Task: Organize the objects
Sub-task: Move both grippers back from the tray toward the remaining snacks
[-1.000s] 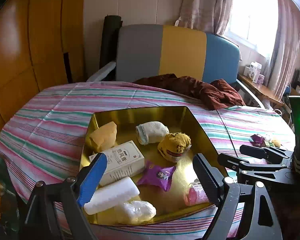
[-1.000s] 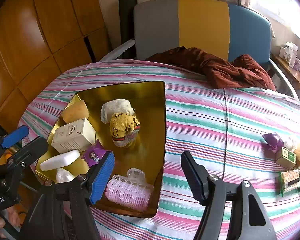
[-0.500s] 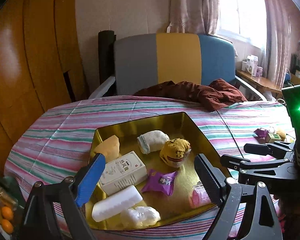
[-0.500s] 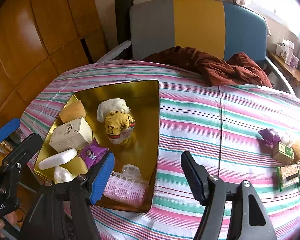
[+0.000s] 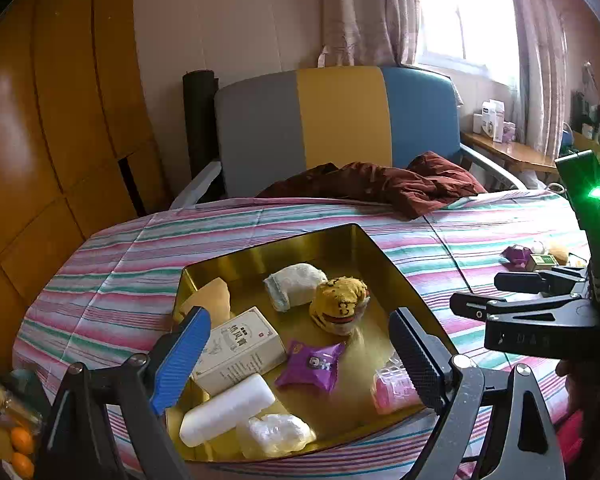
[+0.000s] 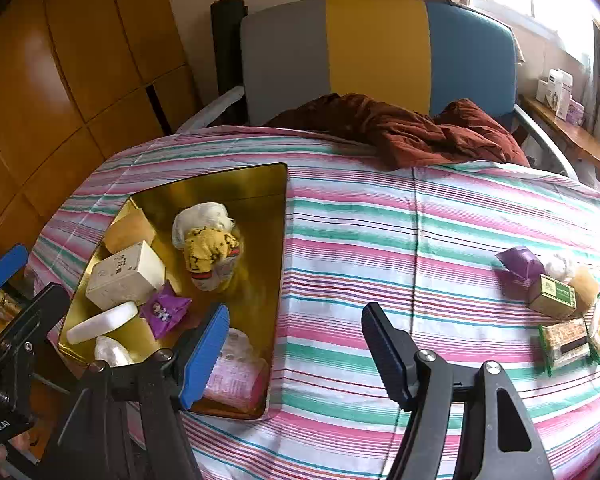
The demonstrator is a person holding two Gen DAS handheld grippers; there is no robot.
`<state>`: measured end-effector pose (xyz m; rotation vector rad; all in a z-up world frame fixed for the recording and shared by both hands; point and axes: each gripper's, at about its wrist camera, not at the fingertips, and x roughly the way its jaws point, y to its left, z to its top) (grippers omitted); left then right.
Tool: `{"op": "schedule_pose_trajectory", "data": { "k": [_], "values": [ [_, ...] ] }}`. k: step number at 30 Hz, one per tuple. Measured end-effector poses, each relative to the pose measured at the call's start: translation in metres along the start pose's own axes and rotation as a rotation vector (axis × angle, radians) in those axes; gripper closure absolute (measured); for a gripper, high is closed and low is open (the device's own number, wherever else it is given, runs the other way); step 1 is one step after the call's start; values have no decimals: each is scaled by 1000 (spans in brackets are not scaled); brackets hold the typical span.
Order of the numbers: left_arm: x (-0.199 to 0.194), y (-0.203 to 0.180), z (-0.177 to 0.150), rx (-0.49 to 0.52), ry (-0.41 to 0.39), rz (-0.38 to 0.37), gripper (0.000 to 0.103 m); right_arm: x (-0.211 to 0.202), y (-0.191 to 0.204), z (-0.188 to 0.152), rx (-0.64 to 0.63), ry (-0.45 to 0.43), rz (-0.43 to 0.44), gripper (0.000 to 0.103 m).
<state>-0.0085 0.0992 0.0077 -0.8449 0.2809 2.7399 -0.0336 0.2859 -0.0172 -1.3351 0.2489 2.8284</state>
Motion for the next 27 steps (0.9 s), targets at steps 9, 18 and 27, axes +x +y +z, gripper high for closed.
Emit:
{"op": "schedule_pose_trajectory", "data": {
  "k": [9, 18, 27],
  "values": [
    [0, -10, 2, 30, 0, -15, 12, -5, -30, 0, 42, -2, -50, 33],
    [4, -28, 8, 78, -2, -59, 12, -24, -92, 5, 130, -23, -134, 33],
    [12, -67, 22, 156, -6, -153, 12, -52, -200, 0, 323, -73, -304, 33]
  ]
}}
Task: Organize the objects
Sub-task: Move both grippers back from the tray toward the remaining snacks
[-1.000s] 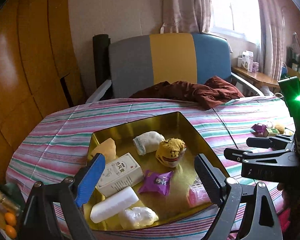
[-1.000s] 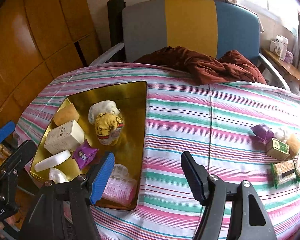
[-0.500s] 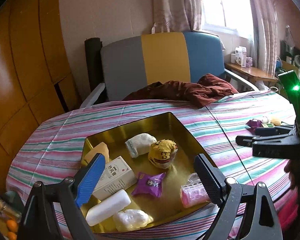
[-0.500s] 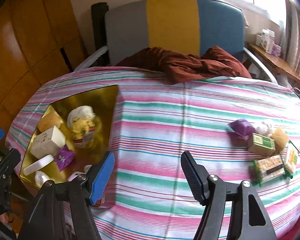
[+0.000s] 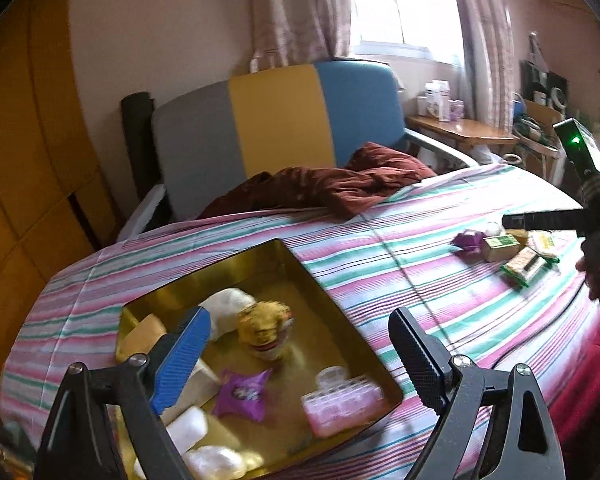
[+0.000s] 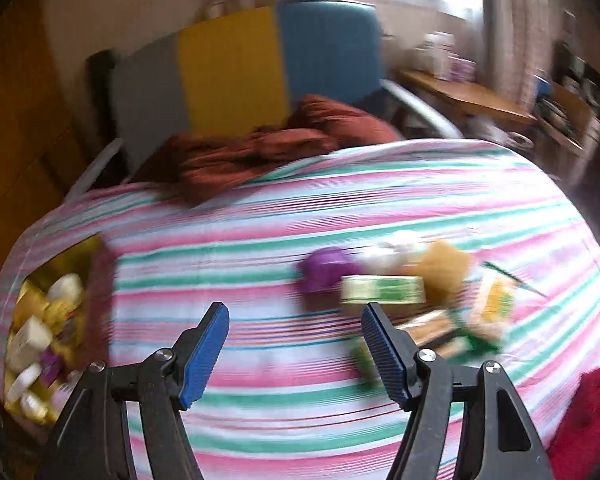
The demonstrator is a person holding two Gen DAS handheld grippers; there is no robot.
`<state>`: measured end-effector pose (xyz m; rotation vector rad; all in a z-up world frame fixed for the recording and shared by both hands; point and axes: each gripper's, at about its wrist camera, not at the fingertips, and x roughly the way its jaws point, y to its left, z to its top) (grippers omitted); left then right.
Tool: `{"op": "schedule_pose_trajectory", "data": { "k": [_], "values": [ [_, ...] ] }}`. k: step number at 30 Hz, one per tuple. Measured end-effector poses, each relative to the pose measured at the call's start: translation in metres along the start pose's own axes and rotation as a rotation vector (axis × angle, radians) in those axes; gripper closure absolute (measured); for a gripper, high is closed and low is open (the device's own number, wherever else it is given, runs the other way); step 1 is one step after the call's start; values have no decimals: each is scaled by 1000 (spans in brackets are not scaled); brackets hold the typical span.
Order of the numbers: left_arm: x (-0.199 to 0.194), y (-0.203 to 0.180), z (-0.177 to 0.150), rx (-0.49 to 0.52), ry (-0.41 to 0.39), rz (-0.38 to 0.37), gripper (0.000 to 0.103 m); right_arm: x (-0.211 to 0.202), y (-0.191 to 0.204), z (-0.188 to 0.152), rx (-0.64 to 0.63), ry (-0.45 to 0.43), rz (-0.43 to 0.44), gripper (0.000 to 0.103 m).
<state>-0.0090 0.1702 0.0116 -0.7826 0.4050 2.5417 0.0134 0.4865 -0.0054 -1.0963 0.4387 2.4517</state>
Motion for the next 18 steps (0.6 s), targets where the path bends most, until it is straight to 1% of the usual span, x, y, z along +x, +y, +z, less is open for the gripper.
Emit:
{"op": "schedule_pose_trajectory", "data": {
  "k": [3, 4, 6, 8, 10, 13, 16, 18],
  "values": [
    [7, -14, 10, 24, 1, -33, 12, 3, -43, 6, 112, -21, -57, 33],
    [10, -18, 13, 30, 4, -47, 12, 4, -53, 6, 144, -28, -65, 33],
    [17, -29, 20, 42, 12, -70, 12, 4, -78, 4, 246, -38, -75, 33],
    [27, -42, 28, 49, 29, -106, 12, 7, -98, -2, 341, -32, -76, 33],
    [36, -54, 34, 48, 48, -140, 12, 8, -109, -4, 394, -22, -75, 33],
    [58, -76, 45, 33, 98, -203, 13, 5, -118, -6, 443, -40, -70, 33],
    [78, -97, 55, 44, 116, -241, 14, 0, -129, -10, 492, -54, -60, 33],
    [92, -113, 62, 65, 131, -253, 19, -1, -132, -11, 514, -54, -53, 33]
  ]
}}
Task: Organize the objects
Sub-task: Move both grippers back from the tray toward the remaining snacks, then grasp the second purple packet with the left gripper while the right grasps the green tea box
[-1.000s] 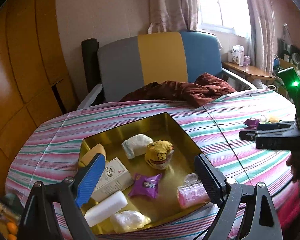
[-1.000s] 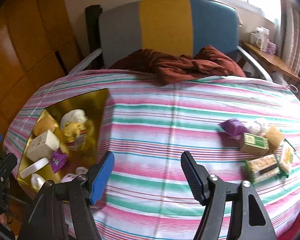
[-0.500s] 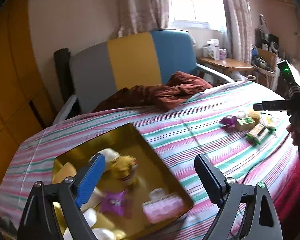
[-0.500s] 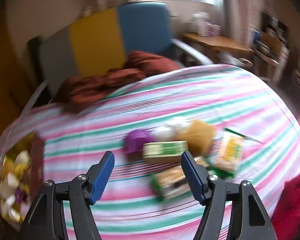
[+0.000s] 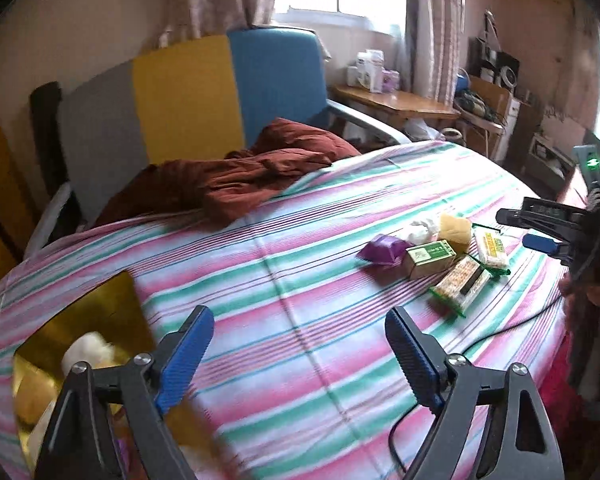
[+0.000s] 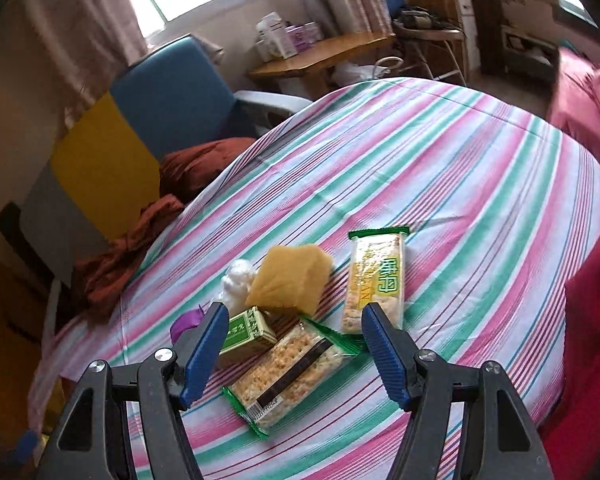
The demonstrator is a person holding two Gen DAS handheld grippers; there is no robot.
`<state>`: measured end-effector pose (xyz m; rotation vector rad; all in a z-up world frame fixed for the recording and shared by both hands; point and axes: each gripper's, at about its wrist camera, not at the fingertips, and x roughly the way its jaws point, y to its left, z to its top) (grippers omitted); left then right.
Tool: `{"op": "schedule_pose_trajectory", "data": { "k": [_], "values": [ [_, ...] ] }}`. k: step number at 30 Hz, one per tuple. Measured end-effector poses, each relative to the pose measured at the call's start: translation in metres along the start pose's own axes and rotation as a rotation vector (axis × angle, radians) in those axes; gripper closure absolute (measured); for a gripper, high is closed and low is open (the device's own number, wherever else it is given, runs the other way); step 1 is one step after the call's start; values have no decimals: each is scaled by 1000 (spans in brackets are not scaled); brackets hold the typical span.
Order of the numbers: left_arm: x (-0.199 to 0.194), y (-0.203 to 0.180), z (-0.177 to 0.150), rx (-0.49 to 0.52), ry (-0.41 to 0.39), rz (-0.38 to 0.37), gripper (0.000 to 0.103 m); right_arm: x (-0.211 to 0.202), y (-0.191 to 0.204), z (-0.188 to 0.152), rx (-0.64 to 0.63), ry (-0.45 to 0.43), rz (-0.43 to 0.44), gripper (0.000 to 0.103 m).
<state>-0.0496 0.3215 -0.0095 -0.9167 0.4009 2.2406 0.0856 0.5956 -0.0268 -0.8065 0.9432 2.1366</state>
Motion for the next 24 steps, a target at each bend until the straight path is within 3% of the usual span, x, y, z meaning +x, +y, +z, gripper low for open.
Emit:
{"op": "schedule_pose_trajectory", "data": {
  "k": [8, 13, 24],
  "values": [
    [67, -30, 32, 8, 94, -114, 24, 8, 8, -4, -12, 48, 51, 33],
    [101, -48, 47, 59, 98, -163, 24, 11, 6, -5, 0, 74, 76, 33],
    [176, -58, 68, 70, 196, -279, 24, 23, 10, -7, -7, 135, 101, 33]
  ]
}}
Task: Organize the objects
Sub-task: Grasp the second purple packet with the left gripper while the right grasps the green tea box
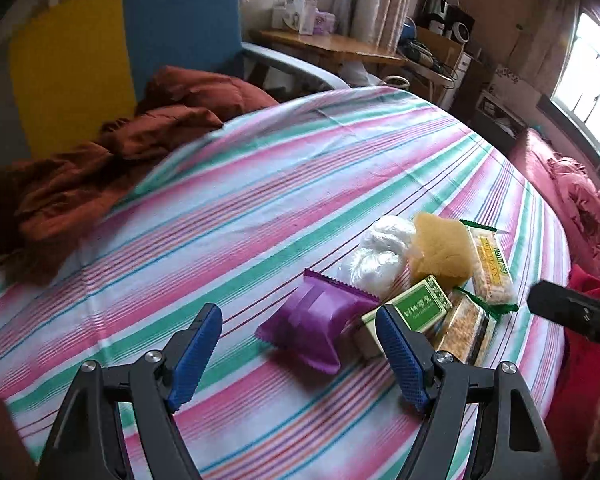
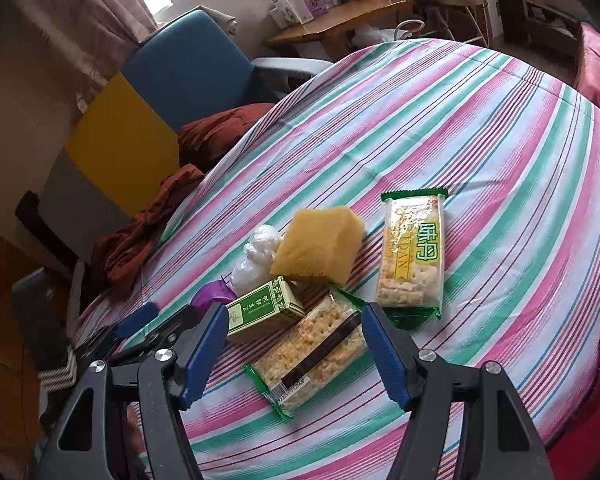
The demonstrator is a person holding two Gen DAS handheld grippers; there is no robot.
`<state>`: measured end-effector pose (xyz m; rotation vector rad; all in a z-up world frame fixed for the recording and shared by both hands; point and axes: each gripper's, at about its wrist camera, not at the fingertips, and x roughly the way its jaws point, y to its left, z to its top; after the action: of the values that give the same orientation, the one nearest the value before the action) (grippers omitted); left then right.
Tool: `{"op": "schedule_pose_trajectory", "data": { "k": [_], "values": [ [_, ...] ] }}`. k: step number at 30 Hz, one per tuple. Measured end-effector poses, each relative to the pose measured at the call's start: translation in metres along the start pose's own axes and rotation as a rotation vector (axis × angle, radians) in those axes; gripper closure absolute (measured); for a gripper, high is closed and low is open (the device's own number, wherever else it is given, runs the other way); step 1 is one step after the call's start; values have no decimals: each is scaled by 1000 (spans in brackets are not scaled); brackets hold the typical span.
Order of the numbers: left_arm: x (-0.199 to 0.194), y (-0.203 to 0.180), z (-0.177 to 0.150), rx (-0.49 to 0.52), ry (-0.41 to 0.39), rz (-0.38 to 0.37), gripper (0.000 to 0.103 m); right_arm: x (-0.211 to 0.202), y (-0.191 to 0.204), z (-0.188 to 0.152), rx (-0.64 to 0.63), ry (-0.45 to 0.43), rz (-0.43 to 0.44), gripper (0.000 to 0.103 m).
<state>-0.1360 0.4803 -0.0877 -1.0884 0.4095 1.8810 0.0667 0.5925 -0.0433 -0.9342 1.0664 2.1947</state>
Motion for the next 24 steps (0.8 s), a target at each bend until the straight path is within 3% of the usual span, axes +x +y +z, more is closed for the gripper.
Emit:
{"op": "schedule_pose_trajectory", "data": {
  "k": [5, 7, 8, 12, 21, 23, 24],
  "values": [
    [26, 11, 4, -49, 46, -65, 28, 2, 0, 0, -2, 7, -11, 33],
    [32, 13, 5, -71, 75, -99, 43, 4, 1, 0, -5, 11, -16, 33],
    [37, 13, 4, -72, 107, -113, 57, 5, 2, 0, -9, 14, -18, 33],
    [32, 15, -5, -81, 104, -105, 64, 6, 7, -2, -38, 17, -22, 33],
    [-1, 32, -46, -200, 111, -20, 66, 31, 47, -14, -250, 105, -51, 33],
    [-9, 33, -55, -214, 110, -6, 66, 42, 61, -18, -332, 129, -70, 28],
    [-13, 34, -59, -224, 112, -5, 66, 46, 66, -20, -362, 137, -77, 20]
  ]
}}
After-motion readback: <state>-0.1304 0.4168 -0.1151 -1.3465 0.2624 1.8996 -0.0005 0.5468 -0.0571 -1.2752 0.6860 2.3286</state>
